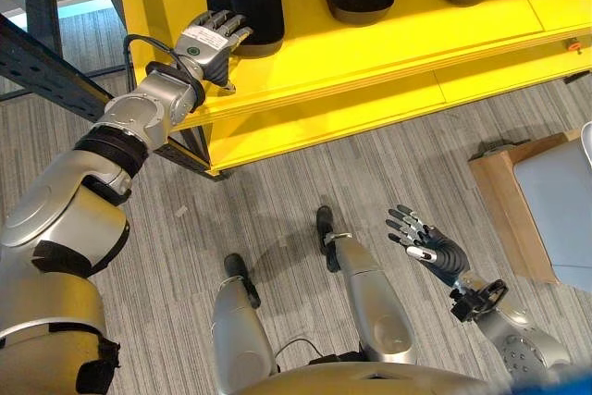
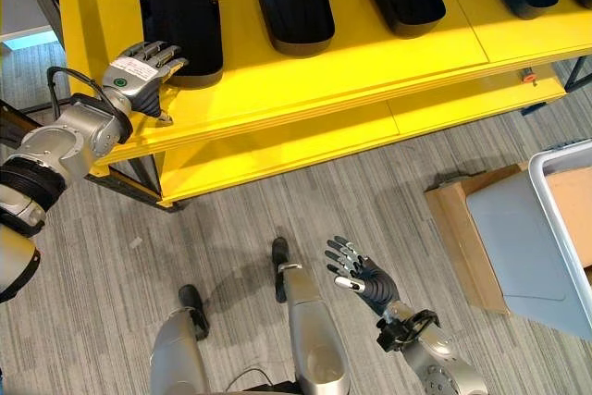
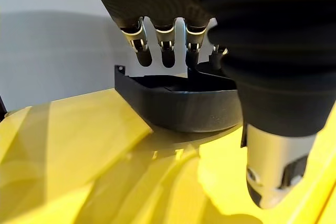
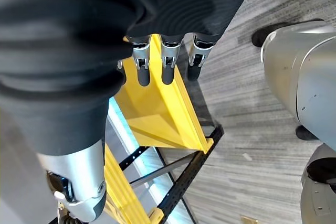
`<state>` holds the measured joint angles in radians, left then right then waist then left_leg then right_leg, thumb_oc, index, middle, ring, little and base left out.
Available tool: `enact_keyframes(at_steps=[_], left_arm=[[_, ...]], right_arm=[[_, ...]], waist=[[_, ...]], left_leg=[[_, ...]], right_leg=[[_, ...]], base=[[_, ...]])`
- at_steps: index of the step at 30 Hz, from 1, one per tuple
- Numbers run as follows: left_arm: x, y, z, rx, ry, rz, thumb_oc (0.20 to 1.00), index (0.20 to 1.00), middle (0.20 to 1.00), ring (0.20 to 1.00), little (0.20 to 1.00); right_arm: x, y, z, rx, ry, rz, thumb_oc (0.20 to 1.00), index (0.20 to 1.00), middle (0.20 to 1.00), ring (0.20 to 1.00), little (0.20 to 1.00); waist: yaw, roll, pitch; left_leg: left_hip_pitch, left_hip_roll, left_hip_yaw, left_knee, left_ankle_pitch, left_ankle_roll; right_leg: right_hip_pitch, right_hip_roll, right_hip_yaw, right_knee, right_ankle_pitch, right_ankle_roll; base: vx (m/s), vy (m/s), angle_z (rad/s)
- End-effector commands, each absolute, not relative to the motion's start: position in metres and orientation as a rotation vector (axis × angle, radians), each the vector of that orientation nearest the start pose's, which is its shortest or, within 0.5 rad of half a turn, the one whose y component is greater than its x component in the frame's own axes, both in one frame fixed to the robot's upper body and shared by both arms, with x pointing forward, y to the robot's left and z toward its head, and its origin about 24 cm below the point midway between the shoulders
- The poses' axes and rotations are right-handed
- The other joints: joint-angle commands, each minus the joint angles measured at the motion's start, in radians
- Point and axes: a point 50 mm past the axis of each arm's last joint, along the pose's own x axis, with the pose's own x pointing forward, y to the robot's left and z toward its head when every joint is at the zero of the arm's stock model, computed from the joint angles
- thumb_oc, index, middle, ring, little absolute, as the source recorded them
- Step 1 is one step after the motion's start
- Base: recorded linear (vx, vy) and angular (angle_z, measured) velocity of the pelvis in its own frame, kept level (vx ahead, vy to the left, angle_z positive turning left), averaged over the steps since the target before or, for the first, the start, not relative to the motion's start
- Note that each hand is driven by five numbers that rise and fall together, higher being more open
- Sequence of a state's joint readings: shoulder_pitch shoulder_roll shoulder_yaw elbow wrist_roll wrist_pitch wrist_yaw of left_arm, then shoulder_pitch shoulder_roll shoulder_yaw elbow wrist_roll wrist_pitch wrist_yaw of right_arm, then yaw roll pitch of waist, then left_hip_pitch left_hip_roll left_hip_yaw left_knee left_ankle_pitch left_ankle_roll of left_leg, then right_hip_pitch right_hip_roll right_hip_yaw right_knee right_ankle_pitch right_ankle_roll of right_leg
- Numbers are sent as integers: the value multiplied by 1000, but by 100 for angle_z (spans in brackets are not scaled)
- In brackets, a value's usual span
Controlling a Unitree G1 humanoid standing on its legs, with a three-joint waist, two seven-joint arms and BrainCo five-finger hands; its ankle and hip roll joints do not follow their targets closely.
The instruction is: Move parts from the plastic box to the shelf.
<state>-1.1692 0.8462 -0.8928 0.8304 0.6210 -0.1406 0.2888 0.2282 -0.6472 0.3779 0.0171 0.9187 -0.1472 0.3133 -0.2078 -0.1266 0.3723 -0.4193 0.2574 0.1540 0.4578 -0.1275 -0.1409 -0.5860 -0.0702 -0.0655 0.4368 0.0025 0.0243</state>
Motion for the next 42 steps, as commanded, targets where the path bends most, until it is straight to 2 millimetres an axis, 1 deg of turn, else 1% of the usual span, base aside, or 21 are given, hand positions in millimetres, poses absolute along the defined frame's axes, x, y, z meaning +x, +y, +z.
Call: enact_keyframes(at_steps=[1, 2, 3, 13, 28, 31, 33, 35, 38, 41, 42], left_arm=[[395, 233, 264, 1801, -488, 208, 1000, 1000, 1000, 1000, 1000], [396, 233, 268, 1799, -491, 216, 1000, 1000, 1000, 1000, 1000], [397, 236, 268, 1801, -473, 226, 1000, 1000, 1000, 1000, 1000], [404, 238, 279, 1788, -413, 270, 1000, 1000, 1000, 1000, 1000], [407, 242, 289, 1848, -366, 297, 1000, 1000, 1000, 1000, 1000], [406, 250, 289, 1836, -330, 316, 1000, 1000, 1000, 1000, 1000], [404, 262, 290, 1809, -276, 338, 1000, 1000, 1000, 1000, 1000], [403, 264, 290, 1843, -264, 329, 1000, 1000, 1000, 1000, 1000], [403, 264, 294, 1834, -250, 325, 1000, 1000, 1000, 1000, 1000], [403, 264, 300, 1759, -253, 337, 1000, 1000, 1000, 1000, 1000], [403, 267, 300, 1699, -237, 339, 1000, 1000, 1000, 1000, 1000]], right_arm=[[183, -200, 10, 366, 224, 462, 1000, 1000, 1000, 1000, 1000], [183, -200, 11, 363, 223, 462, 1000, 1000, 1000, 1000, 1000], [183, -201, 11, 361, 227, 462, 1000, 1000, 1000, 1000, 1000], [182, -204, 11, 360, 236, 459, 1000, 1000, 1000, 1000, 1000], [185, -205, 14, 365, 226, 451, 1000, 1000, 1000, 1000, 1000], [185, -204, 13, 370, 228, 446, 1000, 1000, 1000, 1000, 1000], [184, -205, 11, 378, 235, 439, 1000, 1000, 1000, 1000, 1000], [184, -206, 11, 379, 236, 440, 1000, 1000, 1000, 1000, 1000], [183, -208, 10, 379, 244, 434, 1000, 1000, 1000, 1000, 1000], [181, -208, 8, 394, 254, 427, 1000, 1000, 1000, 1000, 1000], [180, -209, 6, 400, 259, 421, 1000, 1000, 1000, 1000, 1000]], waist=[[-7, -3, -19], [-9, -2, -21], [-10, -2, -22], [-28, -3, -30], [-50, -1, -15], [-53, -1, -9], [-57, -3, -1], [-59, -4, -1], [-62, -6, 3], [-65, -9, 8], [-66, -11, 7]], left_leg=[[-61, 104, -101, 25, 22, -55], [-65, 105, -102, 28, 21, -55], [-67, 105, -102, 29, 22, -55], [-82, 109, -97, 35, 23, -54], [-110, 117, -86, 57, 16, -51], [-122, 115, -83, 66, 14, -48], [-137, 117, -84, 75, 12, -47], [-144, 118, -81, 77, 10, -47], [-157, 118, -81, 86, 6, -45], [-165, 119, -77, 96, 0, -44], [-167, 121, -77, 97, -1, -44]], right_leg=[[38, -102, 84, 19, -67, 156], [34, -101, 86, 22, -68, 156], [29, -101, 87, 24, -69, 156], [1, -95, 95, 34, -70, 158], [-44, -94, 112, 54, -74, 161], [-56, -92, 114, 59, -74, 159], [-71, -91, 116, 66, -75, 157], [-78, -91, 116, 68, -75, 158], [-90, -87, 117, 72, -74, 156], [-101, -84, 122, 77, -74, 154], [-107, -84, 123, 76, -72, 154]], base=[[0, 0, 0], [0, 0, 0], [0, 0, 0], [15, 2, -3], [36, 8, -5], [30, 4, -1], [48, 1, -2], [37, 2, -2], [0, 0, 0], [15, 8, -6], [23, 0, -9]])
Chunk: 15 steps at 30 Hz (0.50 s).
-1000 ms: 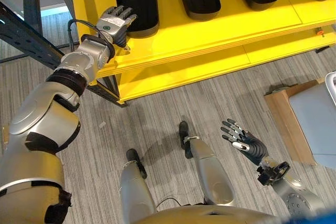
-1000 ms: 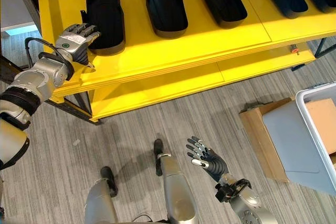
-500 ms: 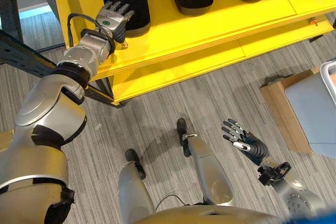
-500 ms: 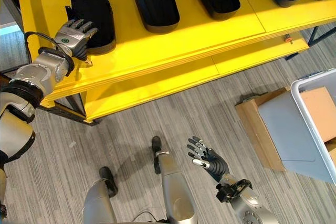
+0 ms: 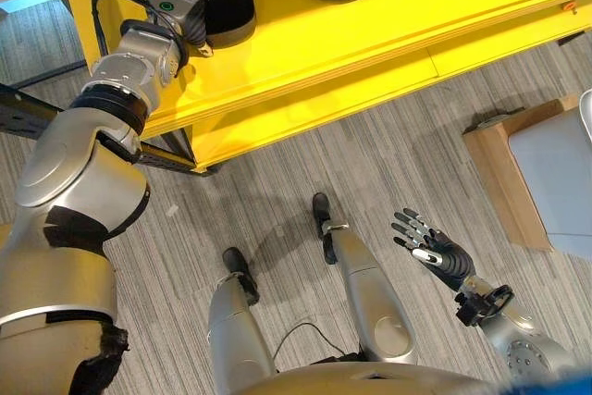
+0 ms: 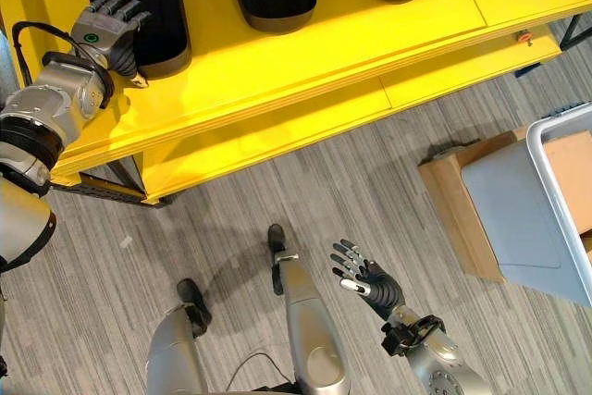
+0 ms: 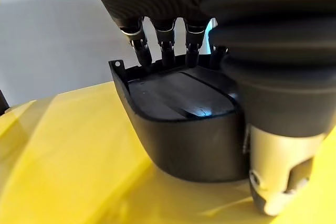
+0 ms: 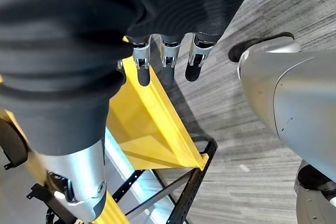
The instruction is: Move parts from the plastic box to the shelf.
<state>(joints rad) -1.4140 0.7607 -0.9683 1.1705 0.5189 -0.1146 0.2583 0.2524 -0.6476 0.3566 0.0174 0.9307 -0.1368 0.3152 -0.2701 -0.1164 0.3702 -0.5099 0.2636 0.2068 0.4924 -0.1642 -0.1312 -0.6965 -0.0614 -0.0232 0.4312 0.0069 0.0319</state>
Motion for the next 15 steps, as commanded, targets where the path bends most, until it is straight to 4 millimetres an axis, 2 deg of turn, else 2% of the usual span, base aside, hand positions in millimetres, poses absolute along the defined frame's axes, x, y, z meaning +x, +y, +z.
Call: enact_keyframes(at_steps=[1, 2, 3, 6, 15], left_arm=[[403, 267, 301, 1669, -235, 341, 1000, 1000, 1000, 1000, 1000], [403, 267, 301, 1669, -235, 341, 1000, 1000, 1000, 1000, 1000], [402, 269, 302, 1581, -228, 348, 1000, 1000, 1000, 1000, 1000], [403, 274, 302, 1464, -190, 365, 1000, 1000, 1000, 1000, 1000], [401, 287, 304, 1280, -134, 454, 1000, 1000, 1000, 1000, 1000]], right_arm=[[179, -208, 5, 407, 266, 421, 1000, 1000, 1000, 1000, 1000], [179, -208, 5, 406, 266, 421, 1000, 1000, 1000, 1000, 1000], [177, -209, 4, 410, 273, 415, 1000, 1000, 1000, 1000, 1000], [172, -211, -1, 422, 302, 408, 1000, 1000, 1000, 1000, 1000], [163, -211, -10, 434, 359, 406, 1000, 1000, 1000, 1000, 1000]], waist=[[-5, -22, 9], [-5, -21, 9], [-7, -23, 7], [-11, -23, -1], [-13, -29, -14]], left_leg=[[-77, 115, -130, 65, 34, -53], [-77, 115, -130, 65, 34, -53], [-81, 117, -130, 70, 32, -52], [-86, 117, -129, 79, 27, -54], [-93, 121, -134, 92, 22, -58]], right_leg=[[0, -91, 82, 85, -77, 146], [-1, -91, 83, 85, -77, 146], [-6, -89, 86, 88, -76, 144], [-13, -86, 89, 91, -76, 142], [-21, -78, 89, 100, -76, 138]], base=[[19, -4, -9], [13, -6, -8], [11, -6, -8], [12, -5, -3], [2, -7, -1]])
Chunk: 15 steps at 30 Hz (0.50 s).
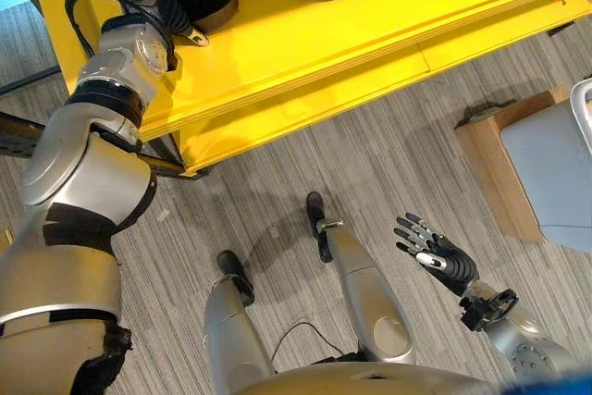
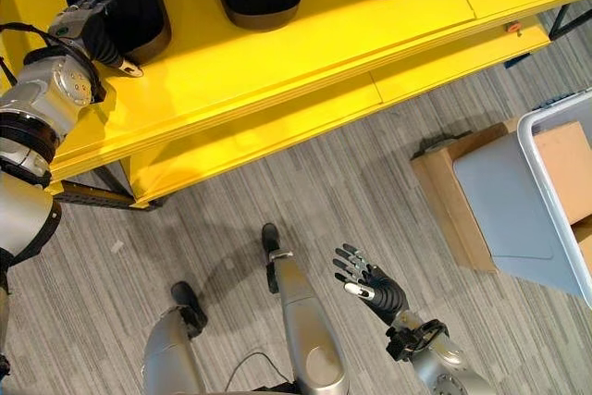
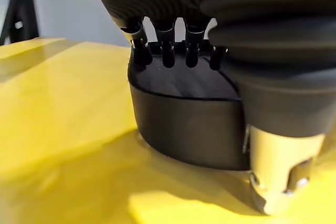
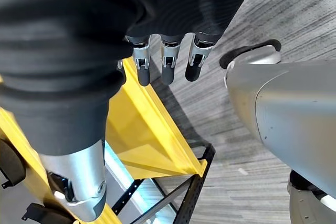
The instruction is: Move parts from the plastic box to the shelf.
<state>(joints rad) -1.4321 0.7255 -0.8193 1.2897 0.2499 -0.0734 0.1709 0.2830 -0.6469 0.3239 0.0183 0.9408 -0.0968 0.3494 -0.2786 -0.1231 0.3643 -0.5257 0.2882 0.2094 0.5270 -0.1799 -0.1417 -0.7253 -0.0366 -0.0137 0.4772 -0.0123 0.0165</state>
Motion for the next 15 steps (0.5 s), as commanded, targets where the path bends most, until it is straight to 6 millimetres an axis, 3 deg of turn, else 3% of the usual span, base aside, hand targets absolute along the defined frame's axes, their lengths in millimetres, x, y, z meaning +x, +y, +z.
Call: enact_keyframes(at_steps=[1, 15], left_arm=[[401, 287, 303, 1279, -134, 453, 1000, 1000, 1000, 1000, 1000], [399, 292, 304, 1230, -119, 474, 1000, 1000, 1000, 1000, 1000]], right_arm=[[163, -211, -10, 434, 359, 406, 1000, 1000, 1000, 1000, 1000], [160, -215, -10, 420, 377, 407, 1000, 1000, 1000, 1000, 1000]], waist=[[-5, -22, -8], [-4, -23, -19]], left_leg=[[-77, 96, -137, 58, 38, -48], [-88, 102, -142, 71, 34, -49]], right_leg=[[8, -103, 79, 54, -57, 154], [-6, -93, 80, 66, -56, 150]], base=[[0, 0, 0], [-2, -3, -1]])
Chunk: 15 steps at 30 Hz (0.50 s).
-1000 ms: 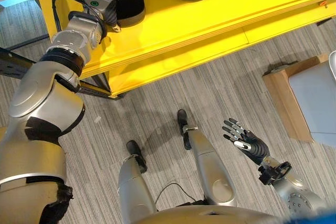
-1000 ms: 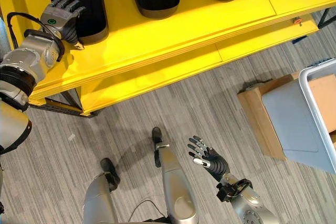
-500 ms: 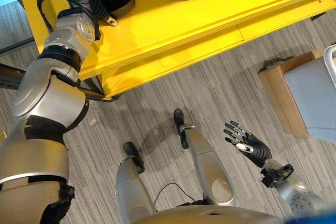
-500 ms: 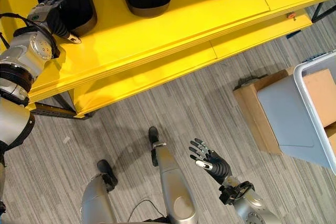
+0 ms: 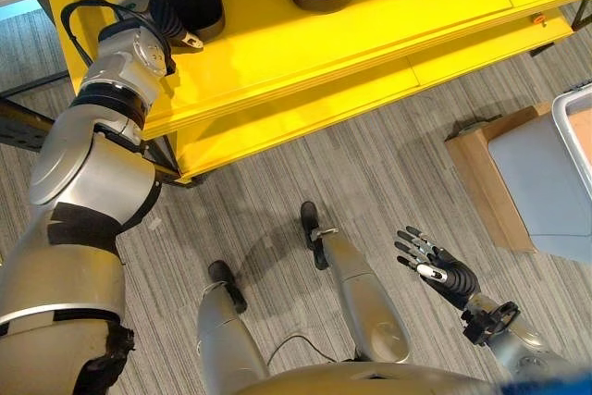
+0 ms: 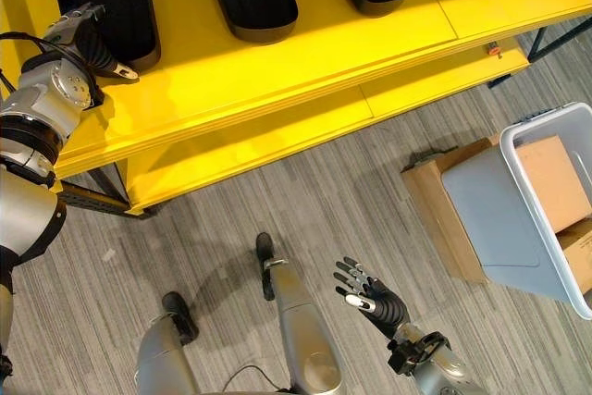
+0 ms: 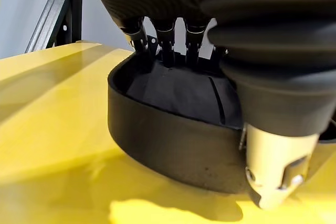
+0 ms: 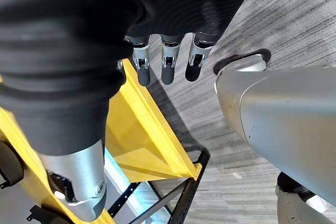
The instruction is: Move parts from the plastic box to the shelf.
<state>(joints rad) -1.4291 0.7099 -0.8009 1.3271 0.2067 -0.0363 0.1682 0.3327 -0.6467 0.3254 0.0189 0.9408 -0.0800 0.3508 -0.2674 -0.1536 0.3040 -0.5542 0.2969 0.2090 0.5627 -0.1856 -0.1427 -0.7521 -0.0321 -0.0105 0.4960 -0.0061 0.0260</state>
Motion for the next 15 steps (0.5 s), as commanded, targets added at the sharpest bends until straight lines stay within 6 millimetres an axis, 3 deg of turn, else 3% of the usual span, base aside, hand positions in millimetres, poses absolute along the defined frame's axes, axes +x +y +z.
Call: enact_keyframes(at_steps=[1, 15], left_arm=[[399, 293, 304, 1226, -115, 478, 1000, 1000, 1000, 1000, 1000], [401, 286, 308, 1095, -147, 485, 1000, 1000, 1000, 1000, 1000]], right_arm=[[159, -216, -10, 420, 380, 406, 1000, 1000, 1000, 1000, 1000], [158, -217, -12, 420, 394, 400, 1000, 1000, 1000, 1000, 1000]], waist=[[-14, 9, 40], [-19, 8, 25]], left_leg=[[-60, 94, -142, 35, 41, -48], [-61, 96, -142, 29, 45, -52]], right_leg=[[21, -97, 75, 48, -63, 140], [18, -93, 75, 47, -61, 139]], base=[[0, 0, 0], [0, 0, 0]])
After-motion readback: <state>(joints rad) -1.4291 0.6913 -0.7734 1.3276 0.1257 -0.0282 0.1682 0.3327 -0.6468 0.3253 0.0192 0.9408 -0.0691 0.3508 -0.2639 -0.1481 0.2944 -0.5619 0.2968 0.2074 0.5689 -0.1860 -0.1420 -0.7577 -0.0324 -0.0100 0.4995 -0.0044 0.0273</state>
